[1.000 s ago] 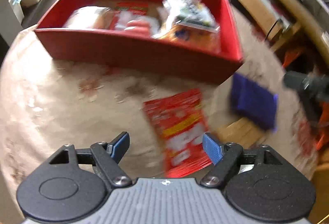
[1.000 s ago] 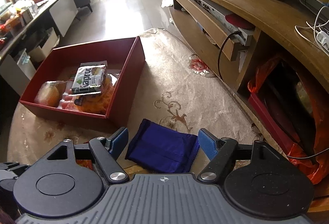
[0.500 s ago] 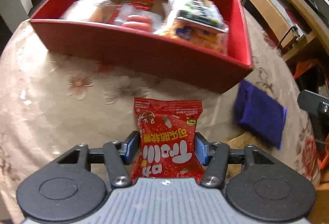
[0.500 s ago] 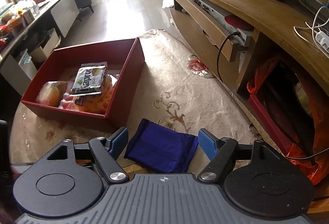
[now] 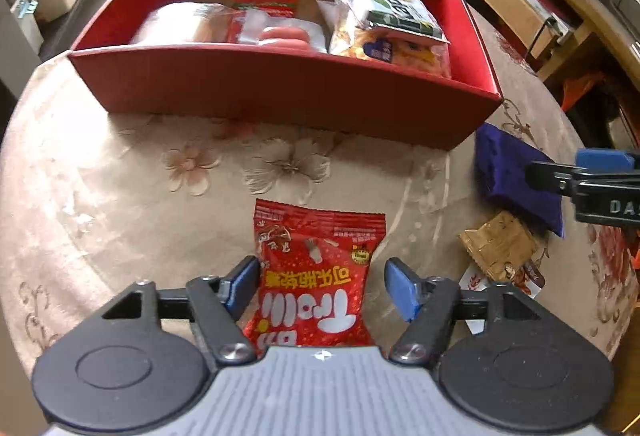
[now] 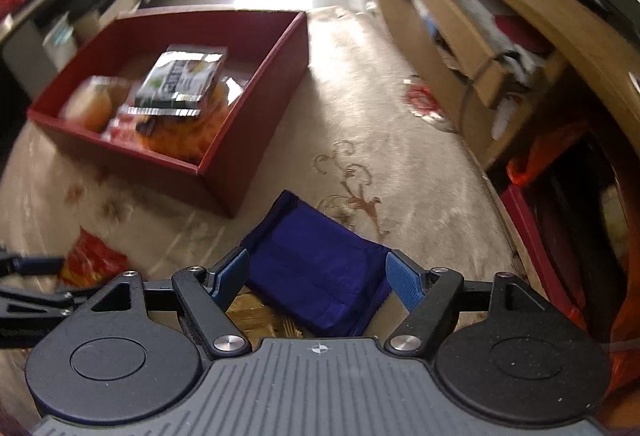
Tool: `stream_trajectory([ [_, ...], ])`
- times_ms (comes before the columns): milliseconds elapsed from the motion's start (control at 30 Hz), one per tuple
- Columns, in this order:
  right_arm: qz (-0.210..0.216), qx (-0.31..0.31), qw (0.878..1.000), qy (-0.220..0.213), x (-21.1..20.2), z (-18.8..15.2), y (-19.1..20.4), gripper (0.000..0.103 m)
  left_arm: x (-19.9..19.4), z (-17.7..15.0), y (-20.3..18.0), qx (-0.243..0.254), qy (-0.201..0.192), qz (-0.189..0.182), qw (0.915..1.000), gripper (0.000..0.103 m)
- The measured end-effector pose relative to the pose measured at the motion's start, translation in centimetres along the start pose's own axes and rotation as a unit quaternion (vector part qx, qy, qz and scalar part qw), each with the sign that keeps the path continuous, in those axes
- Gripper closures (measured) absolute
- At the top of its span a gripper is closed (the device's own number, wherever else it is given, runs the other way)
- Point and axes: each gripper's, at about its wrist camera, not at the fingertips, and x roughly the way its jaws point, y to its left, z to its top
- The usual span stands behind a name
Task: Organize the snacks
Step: 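Close the left gripper on the Trolli bag while the right grasps the blue pouch, then lift the Trolli bag and blue pouch and carry both over the box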
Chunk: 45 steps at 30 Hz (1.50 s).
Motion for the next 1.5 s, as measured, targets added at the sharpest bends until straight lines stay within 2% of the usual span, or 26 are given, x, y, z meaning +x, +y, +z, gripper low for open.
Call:
stream_trajectory([
  [233, 0.023, -0.083, 0.996, 0.017, 2.3, 1.4, 0.6, 0.019, 0.5, -0.1, 0.3, 0.008, 0.016, -0.018, 0.9997, 0.032],
  [367, 0.042, -0.06, 0.997, 0.038, 4.0, 1.6, -0.4, 0.018, 0.4, -0.2, 0.4, 0.008, 0.018, -0.019, 0.9996, 0.032],
  [500, 0.061, -0.031, 0.996, 0.055, 3.5, 0.2, -0.8, 0.019, 0.1, -0.2, 1.1, -0.006, 0.023, -0.025, 0.9994, 0.032],
  [667, 0.055, -0.032, 0.996, 0.068, 1.7, -1.9, 0.1, 0.019, -0.8, -0.8, 1.5, -0.003, 0.017, -0.028, 0.9995, 0.031],
  [800, 0.072, -0.051, 0.994, 0.066, 0.6, -2.7, 1.1, 0.015, -0.8, -0.9, 1.9, -0.004, 0.012, -0.026, 0.9996, 0.031],
  [933, 0.034, -0.079, 0.994, 0.073, 1.9, -2.5, 2.0, 0.013, -0.4, -0.5, 2.3, -0.017, 0.017, -0.025, 0.9994, 0.029],
  [1033, 0.023, -0.067, 0.994, 0.081, 2.7, -2.2, 1.9, 0.015, -0.2, -0.5, 1.8, -0.004, 0.015, -0.017, 0.9997, 0.027],
  [1233, 0.0, -0.052, 0.996, 0.067, 2.6, -2.4, 2.4, 0.02, 0.4, -0.6, 0.9, 0.013, 0.009, -0.01, 0.9998, 0.019],
  [1300, -0.008, -0.041, 0.997, 0.063, 2.5, -2.4, 2.5, 0.023, 0.5, -0.9, 0.3, 0.017, 0.001, 0.004, 0.9998, 0.019],
  [1333, -0.012, -0.037, 0.997, 0.063, 2.4, -2.4, 2.6, 0.024, 0.5, -1.1, -0.1, 0.027, -0.002, 0.014, 0.9995, 0.021],
  [1400, -0.015, -0.032, 0.997, 0.063, 2.1, -2.6, 2.8, 0.024, 0.3, -1.5, -0.6, 0.043, -0.01, 0.038, 0.9983, 0.035],
  [1467, -0.022, -0.031, 0.998, 0.058, 1.8, -2.8, 2.9, 0.024, -0.1, -1.5, -0.3, 0.04, -0.012, 0.026, 0.9988, 0.05],
  [1500, -0.024, -0.029, 0.998, 0.054, 1.6, -2.8, 2.9, 0.024, -0.4, -1.4, 0.0, 0.03, -0.01, 0.018, 0.9994, 0.05],
])
